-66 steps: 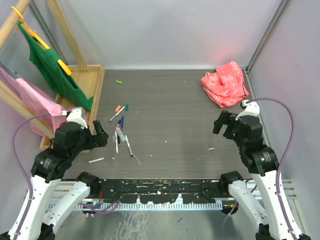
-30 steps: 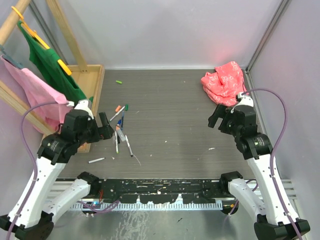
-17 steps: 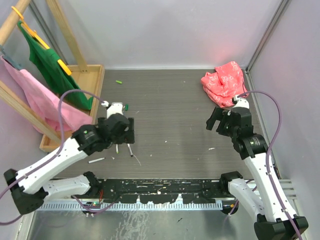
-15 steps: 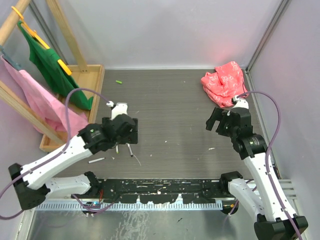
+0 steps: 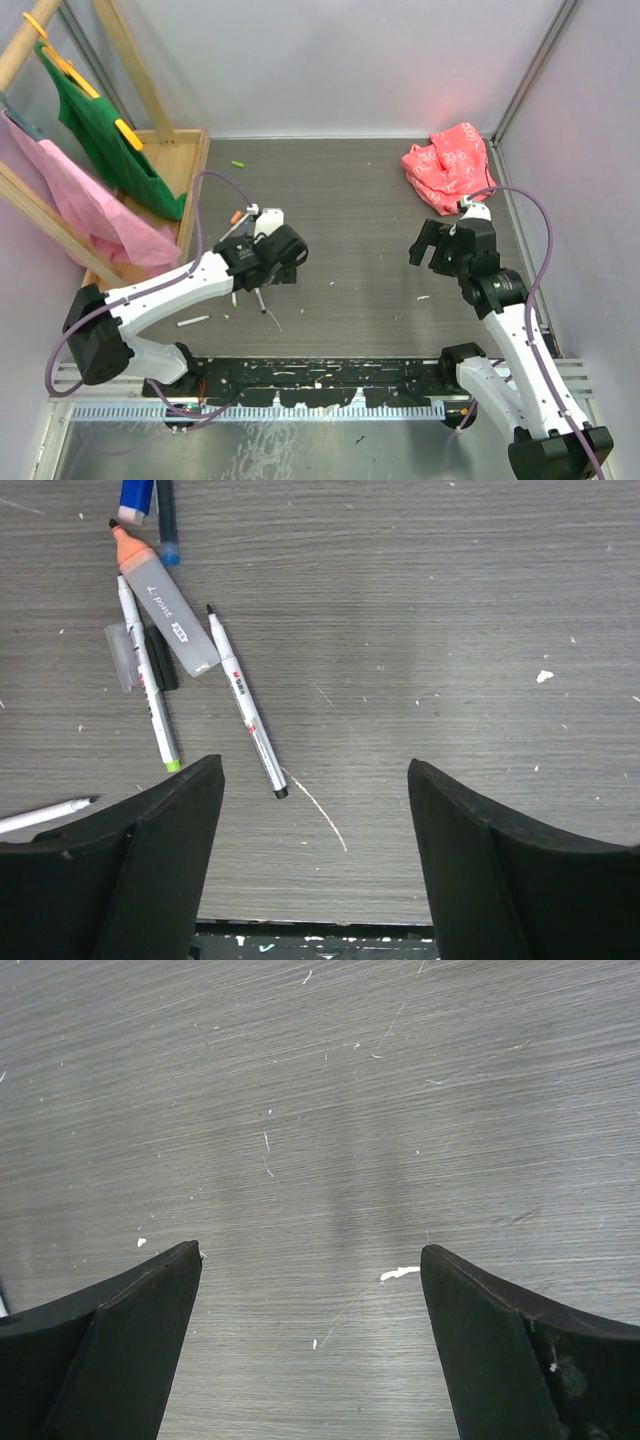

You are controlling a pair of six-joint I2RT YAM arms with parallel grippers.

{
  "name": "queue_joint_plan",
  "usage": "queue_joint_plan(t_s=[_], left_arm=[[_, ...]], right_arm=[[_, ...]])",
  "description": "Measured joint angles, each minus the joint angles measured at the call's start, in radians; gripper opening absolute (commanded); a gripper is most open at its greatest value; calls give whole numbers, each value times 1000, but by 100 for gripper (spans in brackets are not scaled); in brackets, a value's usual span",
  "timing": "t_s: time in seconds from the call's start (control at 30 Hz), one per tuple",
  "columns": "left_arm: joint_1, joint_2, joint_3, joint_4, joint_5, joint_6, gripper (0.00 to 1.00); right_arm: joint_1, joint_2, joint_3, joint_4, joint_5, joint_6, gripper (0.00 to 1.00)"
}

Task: Insert the pens into the pen caps
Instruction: Pick up the pen from the center of the board.

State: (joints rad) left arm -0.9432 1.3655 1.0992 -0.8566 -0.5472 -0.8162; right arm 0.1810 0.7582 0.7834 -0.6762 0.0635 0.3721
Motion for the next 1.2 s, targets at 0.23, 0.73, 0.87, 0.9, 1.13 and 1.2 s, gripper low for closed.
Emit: queue_joint_plan(t_s=[0.23,0.73,0.87,0.9,1.13,1.2], left_arm=[[150,-58,-127,58,74,-11,67],[292,-299,-267,-20,97,-41,70],[310,-319,-286,-65,76,-97,77],[316,-330,-292,-79,69,-119,78],[359,-451,-340,-190,4,-320,78],[363,-476,-341,-225,-17,-389,80]], right_arm=[[0,1,-19,18,-11,-3,95],[0,2,-25,29,-42,-3,94],[0,2,-25,33,-46,-3,94],[0,2,-25,33,-47,-3,94],[0,1,-25,33,-48,-3,94],[0,1,-25,33,-48,-3,94]])
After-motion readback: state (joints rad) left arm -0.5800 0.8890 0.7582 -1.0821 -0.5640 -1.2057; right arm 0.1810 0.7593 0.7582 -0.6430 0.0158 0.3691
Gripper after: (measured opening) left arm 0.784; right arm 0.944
